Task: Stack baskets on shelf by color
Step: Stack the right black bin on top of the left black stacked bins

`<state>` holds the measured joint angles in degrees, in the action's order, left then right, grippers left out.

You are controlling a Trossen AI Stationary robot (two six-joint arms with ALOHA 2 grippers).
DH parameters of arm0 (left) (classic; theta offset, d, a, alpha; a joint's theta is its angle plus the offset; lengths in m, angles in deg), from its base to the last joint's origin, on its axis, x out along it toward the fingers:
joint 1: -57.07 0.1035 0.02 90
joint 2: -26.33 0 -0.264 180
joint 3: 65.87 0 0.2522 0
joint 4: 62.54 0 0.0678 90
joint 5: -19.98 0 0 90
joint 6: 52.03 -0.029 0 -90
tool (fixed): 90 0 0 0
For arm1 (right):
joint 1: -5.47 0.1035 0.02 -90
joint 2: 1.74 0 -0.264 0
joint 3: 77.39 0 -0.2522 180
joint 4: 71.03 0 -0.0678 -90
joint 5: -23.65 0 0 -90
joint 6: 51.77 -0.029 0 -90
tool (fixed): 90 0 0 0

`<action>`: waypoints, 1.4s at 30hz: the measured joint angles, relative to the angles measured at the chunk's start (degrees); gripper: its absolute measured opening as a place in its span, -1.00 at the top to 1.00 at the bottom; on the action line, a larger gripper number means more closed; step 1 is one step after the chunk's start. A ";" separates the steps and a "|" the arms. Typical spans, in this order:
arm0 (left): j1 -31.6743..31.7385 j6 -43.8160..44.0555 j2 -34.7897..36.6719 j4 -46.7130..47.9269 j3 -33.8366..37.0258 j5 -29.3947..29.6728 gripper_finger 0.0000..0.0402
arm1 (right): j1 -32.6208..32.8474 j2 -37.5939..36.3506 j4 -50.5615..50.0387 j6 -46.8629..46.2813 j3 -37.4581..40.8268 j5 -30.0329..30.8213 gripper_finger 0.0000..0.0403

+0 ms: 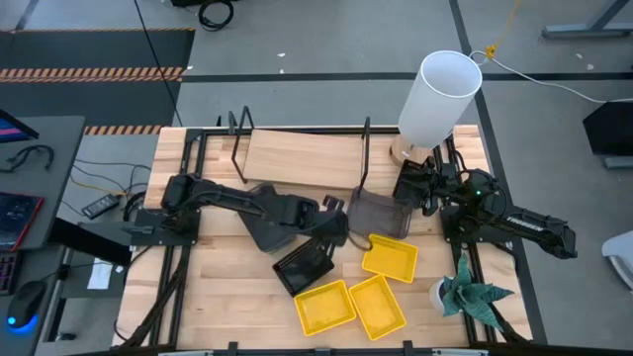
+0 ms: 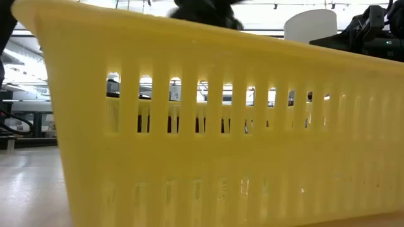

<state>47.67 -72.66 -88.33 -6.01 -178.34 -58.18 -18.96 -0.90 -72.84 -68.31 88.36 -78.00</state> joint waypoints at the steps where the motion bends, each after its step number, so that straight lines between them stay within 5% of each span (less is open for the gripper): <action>1: 0.47 0.83 -0.50 -0.64 0.00 0.00 0.54 | -0.01 0.00 0.02 0.00 0.00 0.00 0.43; 15: 7.30 23.88 -1.92 -0.43 0.00 -0.33 0.47 | -0.02 -0.02 0.13 0.01 0.00 -0.16 0.43; 20: 8.27 24.46 -2.54 -3.35 0.01 -1.30 0.46 | -0.02 -0.02 0.04 0.00 0.00 0.02 0.43; 24: 7.56 14.99 -2.76 -8.47 -0.02 1.07 0.46 | 0.00 -0.02 0.05 0.02 0.00 0.01 0.43; 35: 7.37 -28.71 -3.86 -8.97 0.02 3.41 0.45 | -0.01 -0.02 0.03 0.00 0.00 0.04 0.43; 42: 7.31 -40.82 -4.88 -8.79 -0.01 3.26 0.11 | 0.00 -0.02 0.00 0.00 0.00 0.01 0.43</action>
<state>54.98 -113.48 -93.21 -14.80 -178.36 -54.93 -18.96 -0.92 -72.84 -68.31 88.36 -77.98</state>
